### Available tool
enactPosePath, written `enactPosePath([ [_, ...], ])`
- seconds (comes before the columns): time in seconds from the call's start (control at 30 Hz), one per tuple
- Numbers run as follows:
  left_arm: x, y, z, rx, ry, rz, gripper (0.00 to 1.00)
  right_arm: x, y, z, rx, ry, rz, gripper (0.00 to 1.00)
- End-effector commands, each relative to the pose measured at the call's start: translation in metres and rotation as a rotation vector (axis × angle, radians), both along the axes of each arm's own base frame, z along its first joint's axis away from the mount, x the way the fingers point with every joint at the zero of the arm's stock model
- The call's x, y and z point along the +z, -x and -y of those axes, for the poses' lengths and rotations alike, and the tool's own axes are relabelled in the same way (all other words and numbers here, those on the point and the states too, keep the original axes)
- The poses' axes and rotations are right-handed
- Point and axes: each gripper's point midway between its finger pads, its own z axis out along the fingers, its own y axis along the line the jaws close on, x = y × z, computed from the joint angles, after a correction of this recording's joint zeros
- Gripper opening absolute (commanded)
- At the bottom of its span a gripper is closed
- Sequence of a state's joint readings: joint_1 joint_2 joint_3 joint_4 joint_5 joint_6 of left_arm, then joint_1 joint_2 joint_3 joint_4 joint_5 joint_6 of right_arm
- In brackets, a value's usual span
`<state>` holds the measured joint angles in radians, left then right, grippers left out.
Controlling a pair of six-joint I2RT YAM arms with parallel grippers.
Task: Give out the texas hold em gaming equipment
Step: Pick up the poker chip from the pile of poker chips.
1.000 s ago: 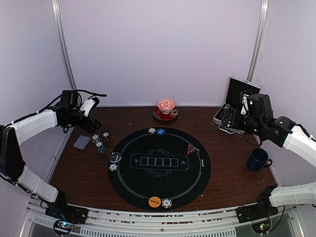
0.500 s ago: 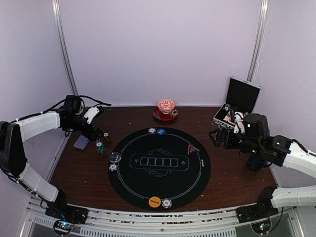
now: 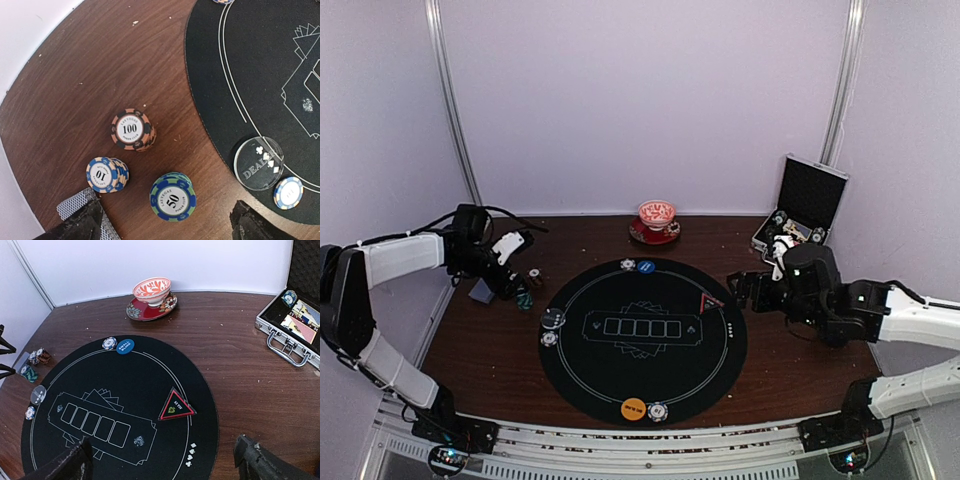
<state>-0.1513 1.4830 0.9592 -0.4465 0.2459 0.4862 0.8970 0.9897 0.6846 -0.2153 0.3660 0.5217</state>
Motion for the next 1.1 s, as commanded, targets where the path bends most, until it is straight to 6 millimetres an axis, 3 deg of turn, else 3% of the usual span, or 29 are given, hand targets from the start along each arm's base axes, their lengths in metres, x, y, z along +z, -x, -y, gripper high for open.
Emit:
enactPosePath([
  [0.0, -0.013, 0.008, -0.001, -0.019, -0.010, -0.042, 0.91, -0.004, 0.002, -0.011, -0.027, 0.066, 0.043, 1.00],
  [0.23, -0.025, 0.011, -0.003, -0.016, -0.026, -0.067, 0.91, -0.013, 0.007, -0.019, -0.049, 0.152, 0.053, 1.00],
  [0.67, -0.033, 0.010, -0.007, -0.005, -0.043, -0.071, 0.87, 0.008, 0.011, -0.001, -0.089, 0.088, 0.121, 1.00],
  [1.07, -0.041, 0.002, -0.004, -0.005, -0.013, -0.097, 0.78, 0.005, 0.010, -0.001, -0.094, 0.101, 0.122, 1.00],
])
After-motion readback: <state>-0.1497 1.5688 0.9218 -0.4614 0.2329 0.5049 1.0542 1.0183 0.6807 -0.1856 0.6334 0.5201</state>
